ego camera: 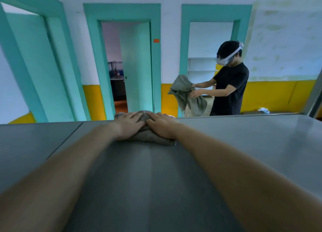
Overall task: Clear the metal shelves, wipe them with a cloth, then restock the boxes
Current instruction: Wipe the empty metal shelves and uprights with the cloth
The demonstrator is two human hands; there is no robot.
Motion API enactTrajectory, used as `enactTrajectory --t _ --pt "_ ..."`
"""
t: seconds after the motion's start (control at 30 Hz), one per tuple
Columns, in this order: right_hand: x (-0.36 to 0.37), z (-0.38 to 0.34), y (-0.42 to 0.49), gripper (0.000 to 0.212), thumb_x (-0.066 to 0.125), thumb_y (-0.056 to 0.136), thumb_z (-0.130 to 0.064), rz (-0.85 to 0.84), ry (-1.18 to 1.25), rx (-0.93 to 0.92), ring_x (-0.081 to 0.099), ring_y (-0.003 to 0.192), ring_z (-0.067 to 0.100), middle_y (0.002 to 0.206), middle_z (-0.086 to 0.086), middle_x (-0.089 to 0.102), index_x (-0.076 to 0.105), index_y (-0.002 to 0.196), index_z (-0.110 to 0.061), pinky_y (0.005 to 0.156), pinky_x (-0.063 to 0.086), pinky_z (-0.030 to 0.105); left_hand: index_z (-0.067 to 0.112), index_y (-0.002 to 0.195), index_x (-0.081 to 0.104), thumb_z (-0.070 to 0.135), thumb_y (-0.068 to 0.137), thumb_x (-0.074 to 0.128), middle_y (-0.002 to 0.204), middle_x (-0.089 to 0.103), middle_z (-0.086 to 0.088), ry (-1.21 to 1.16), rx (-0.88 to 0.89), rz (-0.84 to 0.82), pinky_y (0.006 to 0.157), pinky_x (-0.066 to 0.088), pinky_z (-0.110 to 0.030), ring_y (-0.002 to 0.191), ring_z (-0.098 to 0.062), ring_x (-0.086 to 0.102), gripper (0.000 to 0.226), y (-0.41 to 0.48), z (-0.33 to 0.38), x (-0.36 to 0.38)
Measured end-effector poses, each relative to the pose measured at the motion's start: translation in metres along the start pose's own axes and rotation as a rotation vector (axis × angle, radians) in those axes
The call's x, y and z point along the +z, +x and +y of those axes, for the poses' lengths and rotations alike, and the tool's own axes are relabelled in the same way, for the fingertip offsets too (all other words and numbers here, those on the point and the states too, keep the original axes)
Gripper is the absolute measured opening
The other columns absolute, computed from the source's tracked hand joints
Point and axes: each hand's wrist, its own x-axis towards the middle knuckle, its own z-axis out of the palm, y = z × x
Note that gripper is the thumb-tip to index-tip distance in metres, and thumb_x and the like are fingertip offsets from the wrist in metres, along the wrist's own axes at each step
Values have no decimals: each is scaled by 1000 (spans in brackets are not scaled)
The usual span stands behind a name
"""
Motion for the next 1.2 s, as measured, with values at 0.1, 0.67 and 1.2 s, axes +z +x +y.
enactTrajectory --t 0.1,0.67,1.2 --pt "3 7 1 93 -1 77 -69 -32 -53 -67 36 142 35 163 8 31 23 157 -28 115 29 58 15 160 17 66 85 7 169 8 -8 21 -18 40 125 8 -47 155 -27 8 92 -3 8 0" --pt "-13 32 -122 60 20 107 -47 11 -58 -13 22 152 32 167 11 20 15 162 -22 122 16 48 26 162 3 52 106 17 169 -3 1 -104 -116 -12 126 -3 -43 156 -20 -3 63 -71 109 -3" --pt "-6 -23 -279 58 20 108 -47 37 -100 78 24 152 30 167 9 22 13 162 -28 123 20 48 26 162 -2 60 104 12 169 -10 1 -85 33 -36 126 -4 -47 155 -25 -8 68 -230 163 -2"
